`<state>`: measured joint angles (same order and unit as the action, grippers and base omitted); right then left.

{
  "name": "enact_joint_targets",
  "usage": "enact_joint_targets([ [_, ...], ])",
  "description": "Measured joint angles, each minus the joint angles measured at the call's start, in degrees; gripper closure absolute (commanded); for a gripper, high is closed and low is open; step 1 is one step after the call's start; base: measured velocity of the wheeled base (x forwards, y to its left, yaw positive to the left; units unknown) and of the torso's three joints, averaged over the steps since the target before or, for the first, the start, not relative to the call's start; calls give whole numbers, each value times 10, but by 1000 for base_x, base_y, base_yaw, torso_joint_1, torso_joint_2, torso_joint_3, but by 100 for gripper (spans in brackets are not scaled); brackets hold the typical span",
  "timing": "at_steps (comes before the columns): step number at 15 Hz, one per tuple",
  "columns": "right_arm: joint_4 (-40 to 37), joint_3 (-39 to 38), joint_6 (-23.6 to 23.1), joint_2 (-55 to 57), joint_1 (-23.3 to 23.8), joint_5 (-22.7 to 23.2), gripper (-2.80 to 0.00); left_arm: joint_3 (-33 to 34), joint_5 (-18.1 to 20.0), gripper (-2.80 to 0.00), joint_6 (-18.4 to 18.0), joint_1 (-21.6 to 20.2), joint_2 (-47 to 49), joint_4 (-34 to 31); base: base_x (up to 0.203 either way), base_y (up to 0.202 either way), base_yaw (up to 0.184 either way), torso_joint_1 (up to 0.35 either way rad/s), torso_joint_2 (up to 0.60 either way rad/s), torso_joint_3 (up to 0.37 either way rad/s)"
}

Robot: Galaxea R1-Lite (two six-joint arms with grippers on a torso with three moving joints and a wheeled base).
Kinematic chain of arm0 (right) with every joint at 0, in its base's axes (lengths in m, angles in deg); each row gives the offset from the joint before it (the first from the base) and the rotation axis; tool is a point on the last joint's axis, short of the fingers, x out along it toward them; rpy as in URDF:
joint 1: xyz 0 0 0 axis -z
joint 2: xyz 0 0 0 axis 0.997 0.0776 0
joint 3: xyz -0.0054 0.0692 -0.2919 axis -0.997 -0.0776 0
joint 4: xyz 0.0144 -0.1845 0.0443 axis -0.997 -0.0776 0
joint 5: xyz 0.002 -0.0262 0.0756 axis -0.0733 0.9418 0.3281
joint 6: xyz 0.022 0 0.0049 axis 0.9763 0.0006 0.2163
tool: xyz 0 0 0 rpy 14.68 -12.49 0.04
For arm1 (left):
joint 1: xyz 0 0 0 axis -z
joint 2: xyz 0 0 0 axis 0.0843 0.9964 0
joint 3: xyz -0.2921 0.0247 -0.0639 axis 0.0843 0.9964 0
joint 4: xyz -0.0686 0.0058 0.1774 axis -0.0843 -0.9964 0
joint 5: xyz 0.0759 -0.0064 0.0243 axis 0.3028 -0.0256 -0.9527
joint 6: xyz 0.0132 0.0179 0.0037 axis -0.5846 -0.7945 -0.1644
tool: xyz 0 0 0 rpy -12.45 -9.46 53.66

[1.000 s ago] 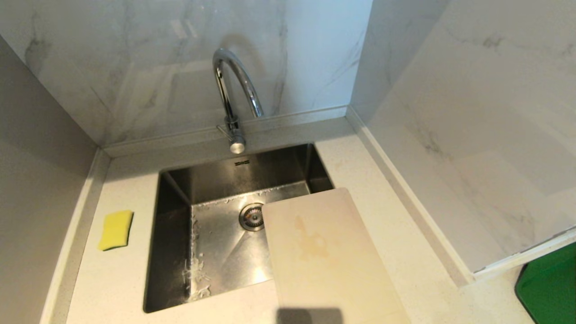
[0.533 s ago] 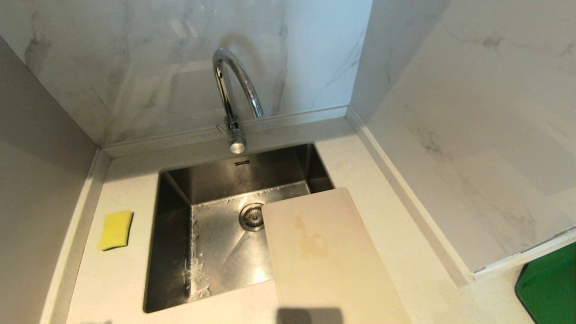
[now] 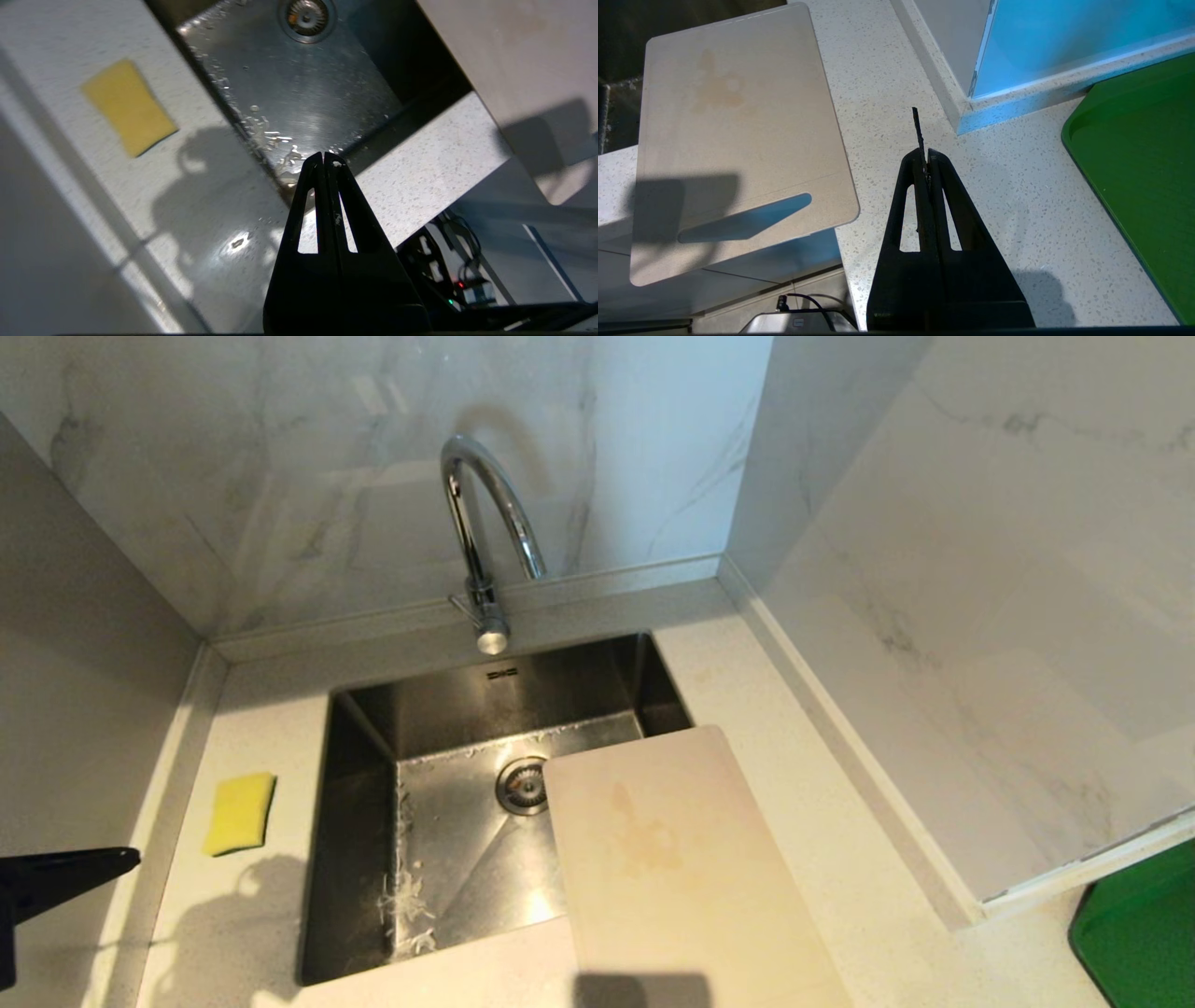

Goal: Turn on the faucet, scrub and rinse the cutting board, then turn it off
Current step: Turn on the tap

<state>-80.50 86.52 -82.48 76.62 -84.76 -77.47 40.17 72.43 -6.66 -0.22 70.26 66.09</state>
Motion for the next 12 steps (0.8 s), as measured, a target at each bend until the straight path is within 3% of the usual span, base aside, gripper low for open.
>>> enact_joint_targets([
  [3, 0, 0, 0, 0, 0, 0, 0, -86, 1, 0, 4, 37, 116, 0, 0, 0, 0, 0, 0, 0],
  [8, 0, 0, 0, 0, 0, 0, 0, -281, -13, 0, 42, 82, 296, -10, 0, 0, 0, 0, 0, 0],
  [12, 0, 0, 0, 0, 0, 0, 0, -418, -50, 0, 53, 90, 389, -90, 0, 0, 0, 0, 0, 0],
])
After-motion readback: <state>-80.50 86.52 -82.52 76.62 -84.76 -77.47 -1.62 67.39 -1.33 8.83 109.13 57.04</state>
